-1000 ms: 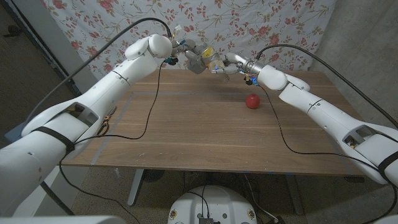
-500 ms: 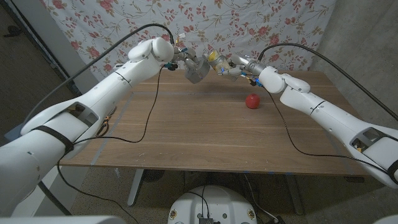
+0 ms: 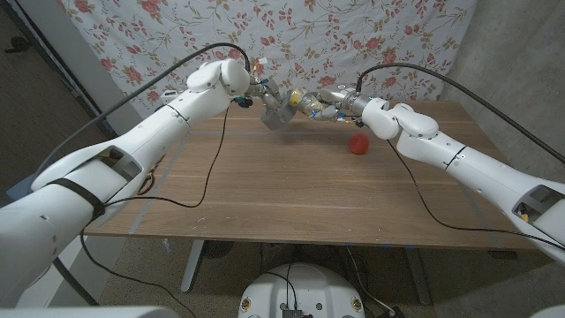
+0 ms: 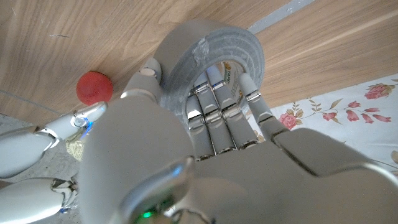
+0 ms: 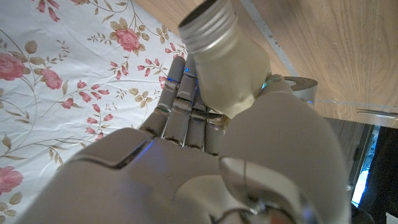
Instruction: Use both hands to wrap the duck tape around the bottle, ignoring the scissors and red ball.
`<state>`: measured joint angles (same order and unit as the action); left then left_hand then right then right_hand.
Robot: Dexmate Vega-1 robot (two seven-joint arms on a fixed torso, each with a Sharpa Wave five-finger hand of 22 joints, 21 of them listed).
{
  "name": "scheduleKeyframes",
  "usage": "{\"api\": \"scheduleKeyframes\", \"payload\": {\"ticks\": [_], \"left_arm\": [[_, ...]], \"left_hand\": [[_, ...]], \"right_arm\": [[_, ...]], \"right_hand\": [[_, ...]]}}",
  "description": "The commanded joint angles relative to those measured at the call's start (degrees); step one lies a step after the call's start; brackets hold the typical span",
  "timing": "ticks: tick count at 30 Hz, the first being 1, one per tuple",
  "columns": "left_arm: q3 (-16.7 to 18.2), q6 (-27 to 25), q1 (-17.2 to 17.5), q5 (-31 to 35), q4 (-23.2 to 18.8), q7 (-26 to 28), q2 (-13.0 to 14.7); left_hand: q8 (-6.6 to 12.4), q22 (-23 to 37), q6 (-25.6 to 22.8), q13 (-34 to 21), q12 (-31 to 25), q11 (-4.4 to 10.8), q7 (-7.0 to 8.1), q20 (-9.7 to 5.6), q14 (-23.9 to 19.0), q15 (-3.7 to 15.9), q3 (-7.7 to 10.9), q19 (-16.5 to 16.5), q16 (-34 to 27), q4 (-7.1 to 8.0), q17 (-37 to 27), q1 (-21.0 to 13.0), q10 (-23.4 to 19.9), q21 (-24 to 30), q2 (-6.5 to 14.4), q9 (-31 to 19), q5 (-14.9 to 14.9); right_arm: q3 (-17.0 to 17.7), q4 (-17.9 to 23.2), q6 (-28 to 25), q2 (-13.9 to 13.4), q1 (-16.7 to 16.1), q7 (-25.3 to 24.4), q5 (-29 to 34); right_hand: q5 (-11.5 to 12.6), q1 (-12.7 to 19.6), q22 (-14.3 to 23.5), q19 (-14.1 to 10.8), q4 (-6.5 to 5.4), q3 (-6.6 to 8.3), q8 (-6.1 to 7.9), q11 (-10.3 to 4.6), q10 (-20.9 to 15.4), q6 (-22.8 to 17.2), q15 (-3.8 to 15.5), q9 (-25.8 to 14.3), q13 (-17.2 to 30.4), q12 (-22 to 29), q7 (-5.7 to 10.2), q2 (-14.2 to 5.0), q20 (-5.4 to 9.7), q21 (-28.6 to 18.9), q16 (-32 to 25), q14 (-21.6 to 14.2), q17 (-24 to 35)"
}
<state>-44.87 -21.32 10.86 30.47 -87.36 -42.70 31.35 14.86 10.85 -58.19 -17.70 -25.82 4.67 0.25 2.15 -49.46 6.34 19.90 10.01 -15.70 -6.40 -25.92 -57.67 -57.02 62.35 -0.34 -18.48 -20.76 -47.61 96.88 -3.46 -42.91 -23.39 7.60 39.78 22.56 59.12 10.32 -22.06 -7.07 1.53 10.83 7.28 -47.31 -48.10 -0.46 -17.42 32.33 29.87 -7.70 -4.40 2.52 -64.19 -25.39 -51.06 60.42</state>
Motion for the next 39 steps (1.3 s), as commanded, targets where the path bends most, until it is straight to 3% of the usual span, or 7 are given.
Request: {"api": "scheduleKeyframes", "payload": {"ticks": [1, 6, 16, 32, 35, 39], "left_arm": [[-2.07, -0.55, 0.03, 1.46, 0.11, -4.87, 0.11], [-2.99, -0.71, 0.35, 2.59, -0.36, -6.27, 0.34], [-4.65, -1.35, 1.16, 5.65, -1.10, -8.27, 0.56], [-6.33, -2.85, 3.44, 10.74, -3.22, -9.51, 1.10], [-6.22, -3.17, 3.77, 11.48, -3.64, -9.49, 1.03], [-5.97, -3.30, 3.98, 12.02, -4.14, -9.78, 1.04]], "left_hand": [[0.18, 0.06, -0.39, -12.37, -0.07, 5.93, -0.21, 0.46, -0.72, 7.22, 1.60, 0.19, -0.32, 1.23, -0.31, -8.01, -6.37, -0.18, 8.93, -0.32, 0.31], [0.13, 0.07, -0.36, -12.39, -0.04, 5.97, -0.30, 0.40, -0.73, 7.29, 1.56, 0.22, -0.32, 1.11, -0.47, -8.21, -6.42, -0.17, 9.02, -0.35, 0.45], [-0.14, 0.08, -0.10, -12.22, 0.19, 6.07, -0.26, 0.35, -0.67, 7.26, 1.45, 0.19, -0.20, 1.08, -0.72, -8.37, -6.44, -0.19, 9.19, -0.26, 0.75], [-0.97, 0.07, 0.54, -10.72, 1.26, 5.95, -0.47, 0.12, -0.57, 7.21, 1.41, 0.00, 0.28, 1.35, -0.79, -8.28, -6.59, -0.29, 9.52, 0.36, 1.37], [-1.40, 0.11, 1.11, -9.93, 2.02, 5.90, -0.22, 0.18, 0.03, 6.90, 1.36, -0.20, 0.78, 1.59, -0.63, -7.98, -6.19, -0.28, 9.60, 0.64, 1.87], [-2.69, 0.12, 3.71, -8.26, 4.26, 6.13, 0.12, 0.80, 1.44, 6.62, 1.53, -0.53, 1.98, 1.90, 0.07, -7.31, -3.94, -0.16, 9.40, 1.26, 3.28]], "right_arm": [[-2.89, 1.15, -2.32, 0.50, 1.54, 6.50, 6.37], [-4.48, -0.13, -3.71, 1.77, 2.55, 9.89, 8.82], [-6.81, -0.97, -4.77, 2.73, 2.74, 11.09, 14.85], [-7.77, -1.43, -5.73, 3.56, 2.03, 12.72, 20.23], [-7.83, -1.20, -6.37, 3.68, 1.88, 13.49, 21.22], [-7.96, -0.98, -6.91, 3.91, 1.97, 15.56, 22.07]], "right_hand": [[0.26, 4.98, 0.21, 0.14, -2.05, 2.60, 0.34, -9.72, -9.33, -11.41, 12.62, -0.08, -0.02, -0.23, 11.46, -5.81, 4.05, -0.03, 0.47, -1.23, 0.07], [0.20, 4.94, 0.21, 0.07, -2.06, 2.63, 0.29, -9.57, -9.19, -11.34, 12.60, 0.05, -0.06, -0.37, 11.46, -5.80, 4.04, -0.06, 0.65, -1.09, -0.02], [0.05, 4.82, 0.21, -0.03, -2.11, 2.69, 0.19, -9.53, -9.04, -11.16, 12.53, 0.32, -0.10, -0.58, 11.54, -5.84, 3.94, -0.10, 0.90, -0.98, -0.20], [-0.36, 4.65, 0.22, -0.21, -2.11, 3.05, -0.12, -9.86, -8.24, -10.33, 12.56, 0.98, -0.73, -1.55, 11.77, -6.05, 3.59, -0.26, 1.47, -0.80, -0.66], [-0.72, 4.52, 0.23, -0.95, -2.14, 3.41, -0.21, -9.86, -7.34, -9.80, 12.47, 1.28, -1.46, -2.45, 11.86, -6.31, 2.91, -0.61, 2.10, -0.46, -1.36], [-2.58, 2.60, 0.14, -1.64, -1.95, 1.88, -0.77, -9.87, -5.33, -5.35, 11.92, 2.25, -3.42, -4.64, 12.36, -3.83, 1.42, -0.98, 4.74, 1.33, -4.46]]}}
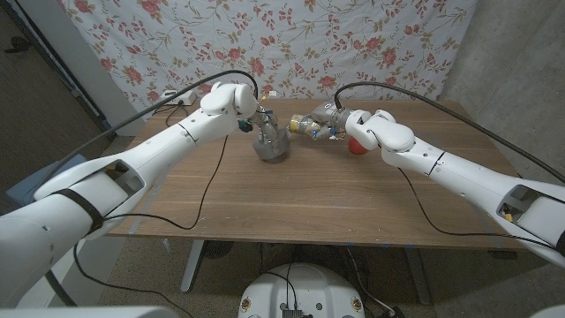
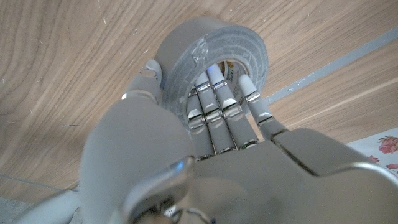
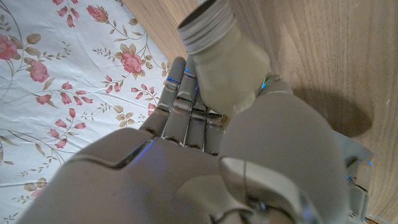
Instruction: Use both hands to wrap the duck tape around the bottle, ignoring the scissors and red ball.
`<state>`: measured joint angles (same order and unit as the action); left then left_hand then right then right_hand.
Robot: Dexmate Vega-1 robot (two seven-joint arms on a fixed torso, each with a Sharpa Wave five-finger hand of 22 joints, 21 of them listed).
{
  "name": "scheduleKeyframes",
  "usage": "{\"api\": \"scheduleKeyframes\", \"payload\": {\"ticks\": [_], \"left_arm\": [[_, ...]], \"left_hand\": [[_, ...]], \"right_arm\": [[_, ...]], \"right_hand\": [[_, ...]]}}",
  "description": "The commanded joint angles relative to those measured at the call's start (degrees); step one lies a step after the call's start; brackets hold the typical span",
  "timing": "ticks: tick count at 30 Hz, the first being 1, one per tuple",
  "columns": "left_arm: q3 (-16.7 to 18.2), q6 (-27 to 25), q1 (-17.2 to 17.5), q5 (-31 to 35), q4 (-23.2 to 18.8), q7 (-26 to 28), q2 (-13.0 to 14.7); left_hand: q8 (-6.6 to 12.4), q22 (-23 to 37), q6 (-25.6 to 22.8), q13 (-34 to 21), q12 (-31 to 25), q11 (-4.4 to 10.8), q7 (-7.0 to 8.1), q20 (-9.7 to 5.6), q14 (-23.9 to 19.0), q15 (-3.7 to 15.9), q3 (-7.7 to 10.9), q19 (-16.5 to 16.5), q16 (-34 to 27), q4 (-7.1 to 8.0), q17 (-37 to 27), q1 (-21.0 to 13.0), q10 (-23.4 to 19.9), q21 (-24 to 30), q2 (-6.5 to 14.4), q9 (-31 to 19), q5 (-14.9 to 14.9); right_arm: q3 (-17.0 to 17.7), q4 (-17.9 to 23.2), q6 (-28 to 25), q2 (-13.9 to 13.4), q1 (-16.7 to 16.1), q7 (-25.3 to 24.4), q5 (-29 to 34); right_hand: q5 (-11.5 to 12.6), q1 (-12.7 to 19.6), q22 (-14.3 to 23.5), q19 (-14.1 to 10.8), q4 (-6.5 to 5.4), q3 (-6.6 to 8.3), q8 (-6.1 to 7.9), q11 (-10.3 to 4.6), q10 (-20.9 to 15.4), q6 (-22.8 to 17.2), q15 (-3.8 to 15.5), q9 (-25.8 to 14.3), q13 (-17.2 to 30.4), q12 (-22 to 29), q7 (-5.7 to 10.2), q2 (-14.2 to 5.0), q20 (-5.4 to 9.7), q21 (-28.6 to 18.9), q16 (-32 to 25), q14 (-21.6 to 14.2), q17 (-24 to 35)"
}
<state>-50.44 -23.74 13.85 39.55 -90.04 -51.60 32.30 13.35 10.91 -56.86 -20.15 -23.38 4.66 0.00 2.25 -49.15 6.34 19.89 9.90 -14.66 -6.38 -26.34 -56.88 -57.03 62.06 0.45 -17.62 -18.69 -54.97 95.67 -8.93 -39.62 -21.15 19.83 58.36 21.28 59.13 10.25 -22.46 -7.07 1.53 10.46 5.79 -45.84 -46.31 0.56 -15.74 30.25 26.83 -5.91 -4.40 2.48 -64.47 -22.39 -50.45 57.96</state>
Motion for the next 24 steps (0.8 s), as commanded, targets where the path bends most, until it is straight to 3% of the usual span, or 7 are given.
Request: {"api": "scheduleKeyframes", "payload": {"ticks": [1, 4, 7, 11, 15, 20, 24], "left_arm": [[-0.54, -0.90, 0.99, 3.34, -1.66, -0.97, 0.14], [-0.81, -1.00, 0.98, 4.27, -2.02, -1.51, 0.15], [-0.61, -1.03, 0.93, 4.14, -1.98, -2.45, -0.03], [-0.18, -1.17, 1.00, 3.94, -2.27, -3.14, -0.10], [0.15, -1.66, 0.94, 3.82, -2.61, -3.90, -0.12], [0.19, -1.80, 0.65, 3.92, -3.11, -5.03, 0.07], [0.36, -1.89, 0.40, 3.90, -3.91, -6.00, 0.42]], "left_hand": [[-1.25, 0.06, 2.55, -5.59, 2.15, 6.08, 0.45, 0.69, 1.62, 6.47, 1.55, -0.55, 1.26, 1.88, 0.68, -7.98, -3.59, 0.13, 8.48, 0.47, 1.42], [-2.07, 0.07, 5.17, -4.58, 4.07, 5.55, 0.62, 1.11, 3.29, 6.20, 1.52, -1.29, 2.24, 2.07, 1.42, -7.25, -1.12, 0.10, 8.09, 0.85, 2.53], [-2.72, 0.02, 8.38, -3.62, 5.92, 5.05, 0.59, 1.72, 5.25, 5.85, 0.66, -2.04, 3.04, 2.71, 2.25, -5.44, 1.19, -0.03, 6.86, 1.30, 3.57], [-3.33, 0.01, 15.87, -2.07, 9.62, 3.42, -0.07, 3.10, 10.65, 4.59, -2.77, -3.93, 3.97, 4.73, 4.68, -0.26, 7.54, -0.62, 3.25, 2.56, 4.35], [-3.54, -0.07, 22.09, -1.58, 11.23, 1.32, -1.10, 4.22, 16.59, 1.38, -5.04, -6.28, 4.51, 5.82, 6.89, 2.35, 12.30, -1.72, 1.24, 3.54, 3.64], [-3.77, -0.30, 31.53, -0.30, 12.50, -0.15, -2.59, 6.33, 24.46, -2.04, -8.11, -9.98, 4.33, 6.77, 9.62, 4.62, 20.10, -4.10, -1.38, 4.77, 1.93], [-3.51, -0.39, 39.12, 0.83, 12.68, -3.23, -3.97, 7.59, 31.99, -5.70, -10.76, -12.37, 4.41, 7.68, 11.65, 6.10, 27.73, -6.37, -2.81, 5.70, -0.03]], "right_arm": [[-0.61, 0.25, -1.61, 0.68, -0.32, 3.54, 3.74], [-0.78, 0.26, -2.08, 0.94, -0.14, 5.57, 4.34], [-1.19, 0.11, -2.53, 1.39, 0.42, 8.89, 4.95], [-1.88, -0.56, -2.95, 2.30, 1.45, 13.57, 5.63], [-2.61, -1.64, -3.87, 3.55, 2.60, 18.37, 6.38], [-3.42, -3.48, -5.17, 5.12, 3.98, 23.49, 7.15], [-3.09, -4.35, -6.45, 5.71, 4.37, 25.55, 6.69]], "right_hand": [[-1.57, 2.24, 0.19, -1.50, -1.84, 1.46, -0.39, -7.89, -6.55, -6.40, 10.76, 0.72, -1.67, -1.90, 10.40, -3.29, 1.04, -0.79, 2.29, 1.00, -2.76], [-2.03, 1.65, 0.14, -1.67, -1.49, 0.67, -0.28, -7.86, -4.77, -5.11, 10.42, 1.08, -2.43, -3.13, 10.44, -2.32, 0.57, -0.83, 3.53, 1.57, -4.56], [-2.54, -1.17, 0.02, 0.14, -1.67, -1.68, -0.30, -7.15, 0.01, -1.15, 9.47, 1.73, -3.86, -6.00, 10.76, -0.63, -0.05, 0.07, 7.22, 6.06, -8.35], [-2.27, -5.35, -0.21, 3.90, -1.62, -5.67, -0.29, -7.97, 10.65, 6.52, 8.29, 2.48, -5.84, -11.95, 11.34, 1.96, -1.07, 2.86, 11.71, 14.62, -13.70], [-1.64, -9.11, -0.27, 8.39, -1.57, -9.59, -0.37, -8.40, 18.48, 15.09, 6.80, 2.91, -7.07, -15.76, 11.67, 4.35, -1.76, 6.50, 12.18, 22.86, -17.36], [0.02, -12.81, -0.36, 13.22, -1.18, -14.73, -0.55, -7.88, 29.21, 28.36, 5.13, 3.52, -8.42, -16.79, 9.26, 7.25, -1.60, 11.99, 11.80, 32.58, -21.14], [1.52, -14.28, -0.31, 15.87, -0.84, -17.83, -0.64, -6.21, 35.66, 37.76, 3.63, 3.93, -9.48, -16.68, 7.00, 8.38, -2.89, 15.76, 11.71, 38.86, -23.47]]}}
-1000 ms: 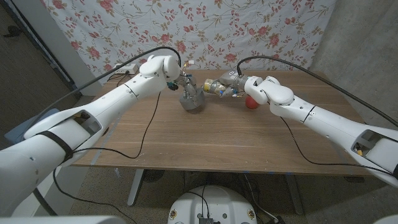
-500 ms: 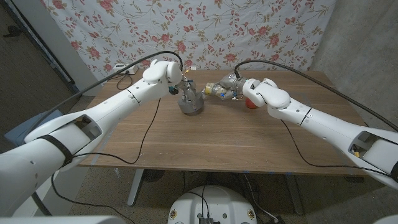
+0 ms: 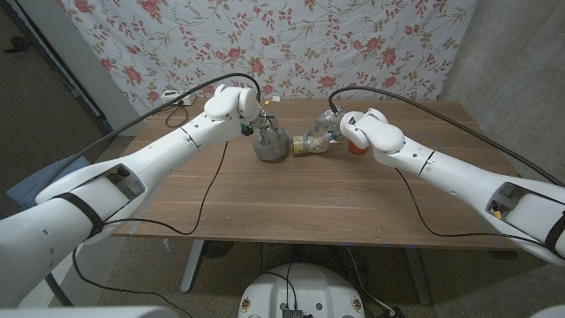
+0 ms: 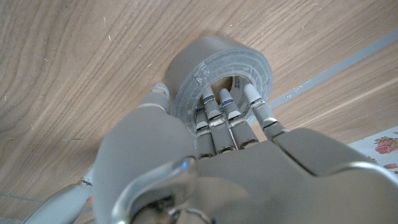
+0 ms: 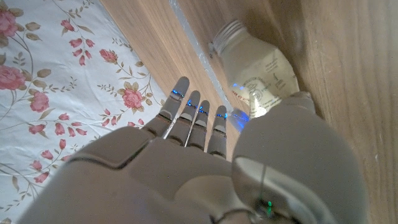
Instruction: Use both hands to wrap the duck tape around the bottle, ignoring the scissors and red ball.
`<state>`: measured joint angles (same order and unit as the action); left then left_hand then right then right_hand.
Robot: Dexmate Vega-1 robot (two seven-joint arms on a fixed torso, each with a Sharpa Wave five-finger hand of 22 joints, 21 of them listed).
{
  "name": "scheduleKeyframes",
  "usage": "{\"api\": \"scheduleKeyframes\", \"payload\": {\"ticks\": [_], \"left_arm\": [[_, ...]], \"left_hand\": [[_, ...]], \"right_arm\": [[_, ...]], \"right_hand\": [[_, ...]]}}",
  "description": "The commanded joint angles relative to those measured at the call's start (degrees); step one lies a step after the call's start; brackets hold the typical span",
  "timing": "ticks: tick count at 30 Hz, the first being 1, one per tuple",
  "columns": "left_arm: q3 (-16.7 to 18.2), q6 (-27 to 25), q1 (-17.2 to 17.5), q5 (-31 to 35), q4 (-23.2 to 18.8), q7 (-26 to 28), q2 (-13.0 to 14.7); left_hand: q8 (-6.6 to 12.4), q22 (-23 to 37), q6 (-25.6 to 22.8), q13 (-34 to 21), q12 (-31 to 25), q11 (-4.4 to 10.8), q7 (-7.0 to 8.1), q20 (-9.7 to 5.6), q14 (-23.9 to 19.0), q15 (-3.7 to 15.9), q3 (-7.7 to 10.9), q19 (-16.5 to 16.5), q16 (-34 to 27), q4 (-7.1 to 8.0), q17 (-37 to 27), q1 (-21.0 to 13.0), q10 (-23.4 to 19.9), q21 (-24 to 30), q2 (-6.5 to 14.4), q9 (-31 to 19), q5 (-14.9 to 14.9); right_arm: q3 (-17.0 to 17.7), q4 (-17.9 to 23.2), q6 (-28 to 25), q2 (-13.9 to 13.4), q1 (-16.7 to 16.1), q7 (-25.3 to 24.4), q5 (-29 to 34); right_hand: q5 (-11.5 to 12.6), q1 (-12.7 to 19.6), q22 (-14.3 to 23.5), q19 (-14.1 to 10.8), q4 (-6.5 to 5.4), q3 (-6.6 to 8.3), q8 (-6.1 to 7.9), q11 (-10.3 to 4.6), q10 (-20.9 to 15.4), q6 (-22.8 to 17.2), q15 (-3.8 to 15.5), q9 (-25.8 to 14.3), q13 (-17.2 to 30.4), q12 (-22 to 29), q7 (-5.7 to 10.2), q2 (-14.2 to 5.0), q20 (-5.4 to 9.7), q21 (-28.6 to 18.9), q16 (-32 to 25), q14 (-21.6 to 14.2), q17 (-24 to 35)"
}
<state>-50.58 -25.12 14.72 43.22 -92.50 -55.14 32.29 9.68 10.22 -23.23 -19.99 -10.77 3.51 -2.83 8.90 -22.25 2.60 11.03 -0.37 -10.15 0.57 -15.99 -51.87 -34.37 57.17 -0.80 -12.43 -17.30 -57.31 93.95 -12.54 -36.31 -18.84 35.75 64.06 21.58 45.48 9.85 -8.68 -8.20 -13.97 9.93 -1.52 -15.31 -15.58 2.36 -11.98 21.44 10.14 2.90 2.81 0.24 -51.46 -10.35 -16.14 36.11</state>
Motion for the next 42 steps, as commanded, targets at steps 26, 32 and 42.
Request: {"api": "scheduleKeyframes", "payload": {"ticks": [26, 32, 42], "left_arm": [[11.48, -3.54, 7.72, -6.76, -14.40, 9.82, 5.84], [17.75, -1.96, 14.81, -12.39, -17.51, 21.57, 6.44], [25.61, 4.16, 24.19, -21.46, -18.93, 38.70, 6.30]], "left_hand": [[0.28, 0.51, 22.71, 3.15, 0.55, -9.04, -1.23, 3.09, 22.37, -9.39, -8.43, -10.34, -0.74, 4.78, 3.43, 6.25, 29.74, -8.90, -0.73, 1.53, -4.44], [0.16, 0.54, 27.92, 3.69, 0.15, -9.06, 0.85, 3.26, 24.88, -9.41, -9.45, -12.06, -0.89, 5.61, 3.53, 7.34, 34.43, -10.57, 0.15, 1.69, -4.22], [0.29, 0.52, 30.62, 4.23, 0.04, -8.41, 3.34, 3.27, 27.60, -8.94, -10.59, -14.48, -0.77, 6.37, 3.75, 8.87, 38.11, -12.54, 0.70, 1.83, -3.57]], "right_arm": [[7.93, -3.32, -1.64, -0.60, 0.97, 0.65, -21.11], [13.46, -7.53, 4.04, -0.65, -0.23, -2.73, -36.75], [19.48, -15.42, 13.12, 0.47, -2.99, -10.15, -54.31]], "right_hand": [[3.08, -4.23, 0.19, 2.89, -0.74, -4.31, 1.68, 3.89, 10.50, 11.18, -2.53, 0.47, -2.33, 1.24, -1.56, -1.15, -3.36, 6.90, -1.36, 10.63, -4.18], [3.14, -5.59, 0.18, 3.12, -1.21, -4.35, 1.54, 4.30, 10.78, 11.47, -2.80, 0.46, -2.53, 1.22, -1.75, -2.11, -4.16, 7.40, -1.36, 11.14, -4.41], [3.20, -7.17, 0.14, 3.61, -1.46, -4.33, 1.80, 5.01, 10.68, 10.76, -2.40, 0.47, -2.85, 1.39, -1.70, -3.41, -4.65, 8.24, -1.34, 11.74, -4.86]]}}
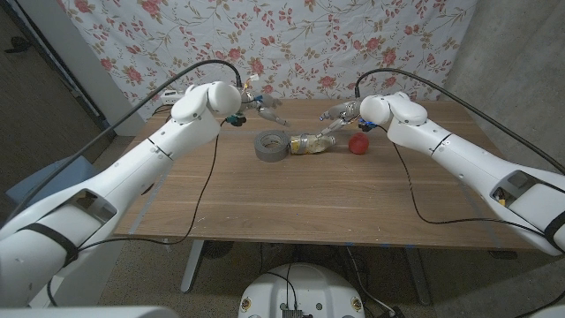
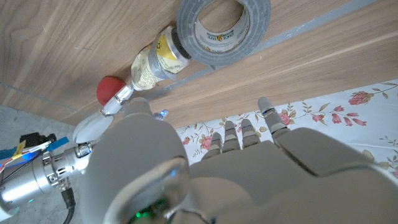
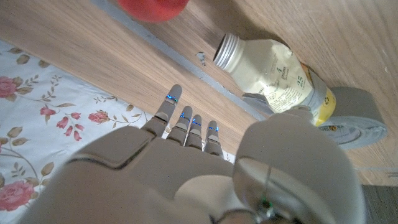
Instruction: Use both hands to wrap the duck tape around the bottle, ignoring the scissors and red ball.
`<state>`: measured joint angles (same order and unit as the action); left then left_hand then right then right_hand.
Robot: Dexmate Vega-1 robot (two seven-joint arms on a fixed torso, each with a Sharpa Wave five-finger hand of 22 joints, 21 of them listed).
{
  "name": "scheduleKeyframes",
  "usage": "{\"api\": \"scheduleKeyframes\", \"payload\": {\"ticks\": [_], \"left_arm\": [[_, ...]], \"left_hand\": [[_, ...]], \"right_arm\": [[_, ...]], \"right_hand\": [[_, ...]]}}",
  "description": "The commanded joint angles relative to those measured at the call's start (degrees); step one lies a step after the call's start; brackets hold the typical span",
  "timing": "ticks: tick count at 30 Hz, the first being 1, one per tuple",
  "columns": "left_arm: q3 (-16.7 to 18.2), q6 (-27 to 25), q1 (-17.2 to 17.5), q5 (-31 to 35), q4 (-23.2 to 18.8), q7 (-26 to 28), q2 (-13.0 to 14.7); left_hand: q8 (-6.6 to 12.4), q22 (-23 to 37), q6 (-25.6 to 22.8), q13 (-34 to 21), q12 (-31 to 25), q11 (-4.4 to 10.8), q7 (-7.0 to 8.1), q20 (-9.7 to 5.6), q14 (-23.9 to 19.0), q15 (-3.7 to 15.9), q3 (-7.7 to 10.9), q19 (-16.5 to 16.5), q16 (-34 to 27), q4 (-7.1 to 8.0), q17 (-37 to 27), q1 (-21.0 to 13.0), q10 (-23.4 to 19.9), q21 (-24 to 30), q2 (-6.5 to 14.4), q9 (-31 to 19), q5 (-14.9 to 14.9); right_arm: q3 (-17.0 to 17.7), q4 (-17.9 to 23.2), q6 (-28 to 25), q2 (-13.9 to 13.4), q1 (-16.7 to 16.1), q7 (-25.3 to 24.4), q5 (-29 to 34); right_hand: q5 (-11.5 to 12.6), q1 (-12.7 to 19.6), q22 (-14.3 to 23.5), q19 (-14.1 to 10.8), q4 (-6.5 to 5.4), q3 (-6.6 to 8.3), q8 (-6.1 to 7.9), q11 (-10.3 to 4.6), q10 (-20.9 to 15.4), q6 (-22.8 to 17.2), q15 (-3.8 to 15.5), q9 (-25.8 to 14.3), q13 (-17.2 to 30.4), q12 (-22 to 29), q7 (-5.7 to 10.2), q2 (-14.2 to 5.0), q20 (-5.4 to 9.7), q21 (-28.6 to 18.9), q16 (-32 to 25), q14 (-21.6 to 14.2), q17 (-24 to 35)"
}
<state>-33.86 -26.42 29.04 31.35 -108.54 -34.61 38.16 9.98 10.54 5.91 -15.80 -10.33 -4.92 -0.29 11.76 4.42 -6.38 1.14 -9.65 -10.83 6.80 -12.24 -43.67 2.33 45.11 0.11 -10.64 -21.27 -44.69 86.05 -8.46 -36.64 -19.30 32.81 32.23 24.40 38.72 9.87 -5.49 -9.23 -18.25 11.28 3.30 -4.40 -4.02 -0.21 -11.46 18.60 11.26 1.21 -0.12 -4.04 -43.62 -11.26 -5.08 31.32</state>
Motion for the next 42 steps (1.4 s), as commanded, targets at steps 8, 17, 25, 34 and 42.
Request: {"api": "scheduleKeyframes", "payload": {"ticks": [8, 17, 25, 34, 42], "left_arm": [[14.13, 13.40, 14.16, -20.06, -0.28, 24.93, -0.97], [16.74, 23.40, 16.21, -29.99, 5.10, 27.53, -2.27], [18.03, 32.59, 16.58, -38.33, 12.01, 26.87, -4.24], [18.22, 40.09, 15.50, -45.99, 20.15, 23.17, -7.33], [18.69, 44.14, 15.01, -50.79, 24.24, 19.56, -9.35]], "left_hand": [[-0.27, 0.22, 4.68, 0.36, -0.50, -0.19, 2.39, 0.43, 2.59, -0.10, -1.63, -6.83, -0.06, 0.72, 0.14, 2.01, 3.57, -1.78, -0.05, 0.11, 0.75], [-0.03, 0.22, 5.31, 0.54, -0.52, -0.35, 2.50, 0.41, 3.79, 0.05, -2.15, -7.45, 0.10, 0.91, 0.24, 2.66, 4.71, -2.37, -0.10, 0.14, 0.94], [-0.10, 0.22, 6.68, 0.80, -0.35, -0.15, 3.14, 0.04, 5.05, 0.18, -2.76, -7.68, 0.20, 1.01, 0.43, 3.30, 6.64, -2.88, -0.25, 0.18, 1.13], [0.09, 0.22, 6.82, 0.95, -0.55, -0.13, 3.39, -0.19, 5.21, 0.27, -3.06, -7.49, 0.09, 1.02, 0.54, 3.55, 6.83, -3.01, -0.36, 0.20, 1.21], [0.45, 0.21, 6.25, 1.08, -0.78, -0.10, 3.52, -0.20, 5.18, 0.38, -3.28, -7.38, -0.04, 0.97, 0.65, 3.66, 6.76, -3.15, -0.44, 0.22, 1.25]], "right_arm": [[10.24, -14.02, 15.95, 3.13, -3.99, -9.56, -32.18], [14.15, -19.36, 21.77, 6.63, -5.89, -10.90, -40.49], [17.76, -22.59, 24.82, 9.94, -7.86, -11.82, -46.19], [22.82, -24.34, 26.62, 12.81, -10.76, -11.62, -52.72], [27.99, -28.71, 29.81, 17.11, -11.86, -9.49, -59.15]], "right_hand": [[0.38, -1.02, -0.02, 1.85, 0.12, -0.14, 0.36, -0.19, 1.51, -0.88, 0.09, 0.00, -0.59, -0.27, 0.64, -0.89, 0.32, 1.98, 0.20, 2.33, -1.37], [0.32, -0.99, -0.12, 1.79, 0.65, -0.16, 0.54, -0.41, 1.82, -1.55, -0.26, 0.04, -1.17, -0.20, 1.03, -0.80, 1.21, 2.86, 0.58, 3.43, -2.73], [0.23, -0.96, -0.15, 1.91, 0.92, -0.08, 0.73, -0.38, 1.85, -2.39, -0.36, 0.07, -1.60, -0.13, 1.17, -0.86, 1.17, 3.53, 0.88, 4.52, -3.76], [0.11, -1.02, -0.16, 1.60, 1.10, 0.04, 0.71, -0.68, 1.51, -2.70, -0.93, 0.09, -2.00, 0.06, 1.41, -0.98, 1.25, 3.98, 0.74, 4.53, -4.70], [-0.02, -1.09, -0.16, 1.12, 1.26, 0.22, 0.77, -0.43, 0.47, -3.24, -1.51, 0.11, -2.41, 0.45, 1.57, -1.23, 1.15, 4.40, 0.41, 3.91, -5.67]]}}
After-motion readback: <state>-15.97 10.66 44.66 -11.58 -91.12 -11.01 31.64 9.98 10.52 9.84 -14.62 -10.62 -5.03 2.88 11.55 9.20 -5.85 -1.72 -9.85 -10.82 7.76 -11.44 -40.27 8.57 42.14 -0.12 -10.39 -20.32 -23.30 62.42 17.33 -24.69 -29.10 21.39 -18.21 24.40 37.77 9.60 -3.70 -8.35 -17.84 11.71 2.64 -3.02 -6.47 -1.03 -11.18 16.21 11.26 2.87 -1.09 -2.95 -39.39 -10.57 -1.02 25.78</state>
